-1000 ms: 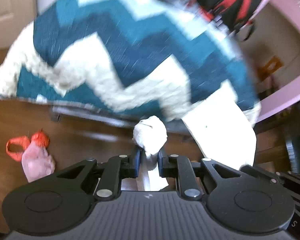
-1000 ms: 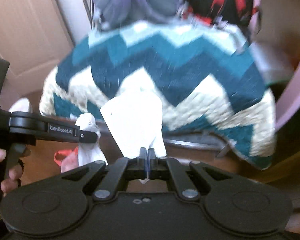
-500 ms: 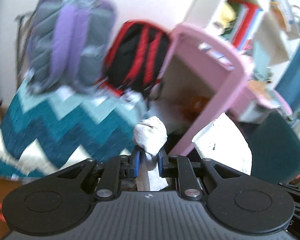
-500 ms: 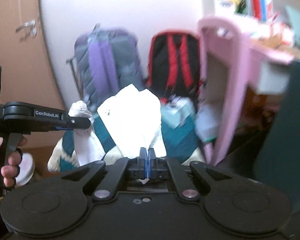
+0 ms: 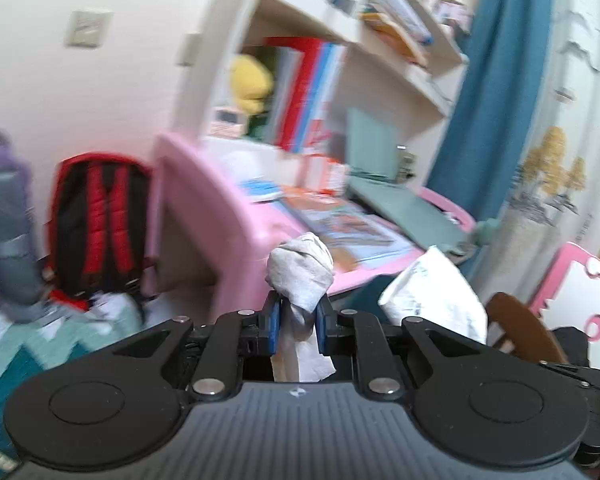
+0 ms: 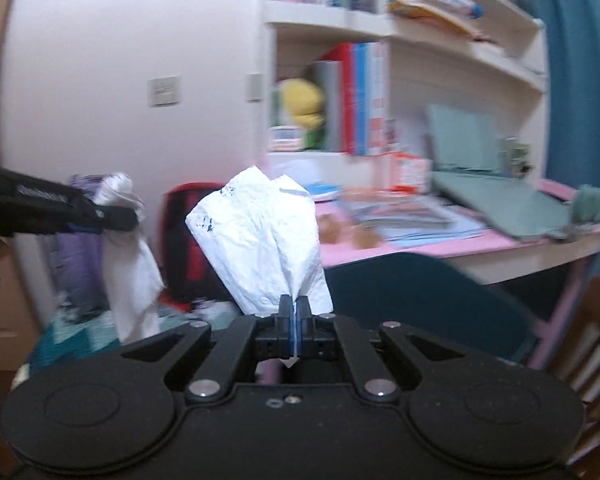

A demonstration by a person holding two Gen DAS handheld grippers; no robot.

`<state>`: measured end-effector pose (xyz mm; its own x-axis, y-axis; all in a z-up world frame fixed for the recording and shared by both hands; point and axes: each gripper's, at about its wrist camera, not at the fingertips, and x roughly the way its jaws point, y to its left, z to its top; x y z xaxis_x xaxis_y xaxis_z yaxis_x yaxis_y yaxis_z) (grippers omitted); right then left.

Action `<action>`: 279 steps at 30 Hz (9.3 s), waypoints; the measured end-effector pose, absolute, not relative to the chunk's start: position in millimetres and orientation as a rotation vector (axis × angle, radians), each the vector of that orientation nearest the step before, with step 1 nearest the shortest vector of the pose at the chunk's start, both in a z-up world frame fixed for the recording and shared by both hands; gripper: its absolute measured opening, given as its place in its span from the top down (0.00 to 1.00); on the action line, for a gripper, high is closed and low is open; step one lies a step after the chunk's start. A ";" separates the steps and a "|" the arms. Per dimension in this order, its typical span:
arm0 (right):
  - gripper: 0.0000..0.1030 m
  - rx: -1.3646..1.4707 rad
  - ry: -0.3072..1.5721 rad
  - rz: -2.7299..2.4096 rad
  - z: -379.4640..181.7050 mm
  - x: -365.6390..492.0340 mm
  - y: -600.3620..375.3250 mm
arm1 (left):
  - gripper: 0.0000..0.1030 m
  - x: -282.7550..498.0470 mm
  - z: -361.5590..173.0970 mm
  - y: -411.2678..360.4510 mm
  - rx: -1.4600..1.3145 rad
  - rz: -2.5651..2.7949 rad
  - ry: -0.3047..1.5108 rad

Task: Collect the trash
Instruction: 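Lift the paper and tissue with both tools over the teal bin, then open both tools to drop the paper and tissue into the bin, then move both tools down toward the trash on the floor by the bed, then grasp the pink mesh bath puff with left tool while right tool grasps brown snack wrapper, then lift the mesh puff and wrapper with both tools over the teal bin, then open both tools to drop the puff and wrapper into the bin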

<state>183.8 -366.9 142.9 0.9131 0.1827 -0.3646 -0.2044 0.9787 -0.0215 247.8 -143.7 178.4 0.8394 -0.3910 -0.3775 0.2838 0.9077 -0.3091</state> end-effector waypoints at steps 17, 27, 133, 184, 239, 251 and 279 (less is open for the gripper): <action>0.98 -0.092 0.513 0.017 108.3 234.7 -451.1 | 0.83 335.8 165.2 -315.9 -0.081 -0.509 0.555; 0.97 -0.154 0.607 0.036 93.3 250.1 -437.1 | 0.83 366.0 101.9 -332.8 0.049 -0.471 0.721; 0.53 -0.359 1.916 0.427 -515.5 228.0 -18.1 | 0.03 173.5 -448.6 347.9 -0.285 0.338 1.767; 0.82 -0.696 1.820 0.835 -576.2 189.2 13.5 | 0.83 173.7 -543.6 335.2 -0.416 0.250 1.884; 0.83 -0.021 0.309 0.386 114.4 178.0 -310.2 | 0.85 215.5 129.9 -89.8 0.005 -0.305 0.596; 0.83 0.012 0.262 0.105 148.9 201.8 -417.4 | 0.85 278.2 170.0 -214.2 0.025 -0.468 0.547; 0.74 0.050 0.507 0.015 87.3 249.7 -444.5 | 0.73 368.4 97.6 -348.0 0.091 -0.586 0.811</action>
